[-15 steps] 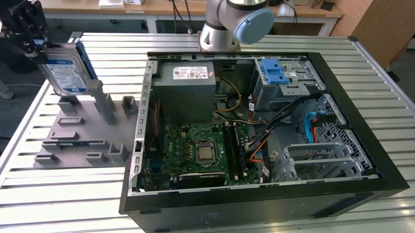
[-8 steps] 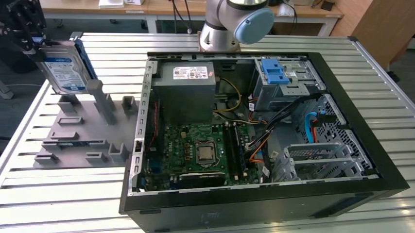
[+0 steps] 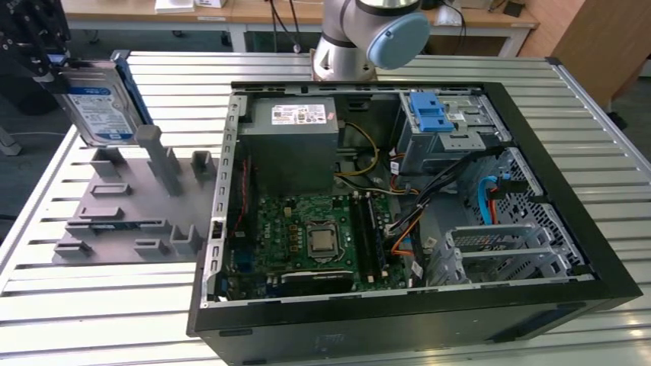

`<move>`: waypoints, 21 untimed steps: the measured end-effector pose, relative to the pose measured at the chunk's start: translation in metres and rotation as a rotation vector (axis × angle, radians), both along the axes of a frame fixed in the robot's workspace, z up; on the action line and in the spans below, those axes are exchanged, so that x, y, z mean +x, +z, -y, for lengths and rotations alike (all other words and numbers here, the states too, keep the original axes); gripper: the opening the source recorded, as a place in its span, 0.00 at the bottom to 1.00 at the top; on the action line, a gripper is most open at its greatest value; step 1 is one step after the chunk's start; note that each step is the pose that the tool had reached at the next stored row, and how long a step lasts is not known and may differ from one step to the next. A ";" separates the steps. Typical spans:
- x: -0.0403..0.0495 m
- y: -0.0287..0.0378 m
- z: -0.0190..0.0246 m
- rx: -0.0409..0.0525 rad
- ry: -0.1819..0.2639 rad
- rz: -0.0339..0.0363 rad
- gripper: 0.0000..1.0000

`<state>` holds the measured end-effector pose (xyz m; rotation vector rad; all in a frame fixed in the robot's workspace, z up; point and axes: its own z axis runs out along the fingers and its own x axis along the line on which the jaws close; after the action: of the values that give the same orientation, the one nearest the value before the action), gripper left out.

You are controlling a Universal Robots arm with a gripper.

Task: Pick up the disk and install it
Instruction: 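Pick up the disk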

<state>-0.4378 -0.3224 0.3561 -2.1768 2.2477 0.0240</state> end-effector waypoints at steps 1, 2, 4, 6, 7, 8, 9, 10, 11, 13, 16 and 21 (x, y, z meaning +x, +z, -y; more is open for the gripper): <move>0.0000 0.0005 0.0000 0.0000 0.000 0.0000 0.36; 0.0000 0.0010 0.0000 0.0000 0.000 0.0000 0.36; 0.0000 0.0022 0.0000 0.0000 0.000 0.0000 0.36; 0.0000 0.0034 0.0000 -0.0001 0.000 0.0000 0.36; 0.0000 0.0041 0.0000 0.0000 0.000 0.0000 0.36; 0.0000 0.0048 0.0000 -0.0001 0.000 0.0000 0.36; 0.0000 0.0054 0.0000 0.0000 0.000 0.0000 0.36; 0.0000 0.0061 0.0000 -0.0001 0.000 -0.0001 0.36; 0.0000 0.0068 0.0000 0.0000 0.000 0.0000 0.36; 0.0000 0.0080 0.0000 0.0000 0.000 0.0000 0.36; 0.0000 0.0100 -0.0001 0.0000 0.000 0.0000 0.36; 0.0000 0.0136 -0.0001 0.0000 0.000 0.0002 0.36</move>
<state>-0.4378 -0.3224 0.3698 -2.1766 2.2476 0.0238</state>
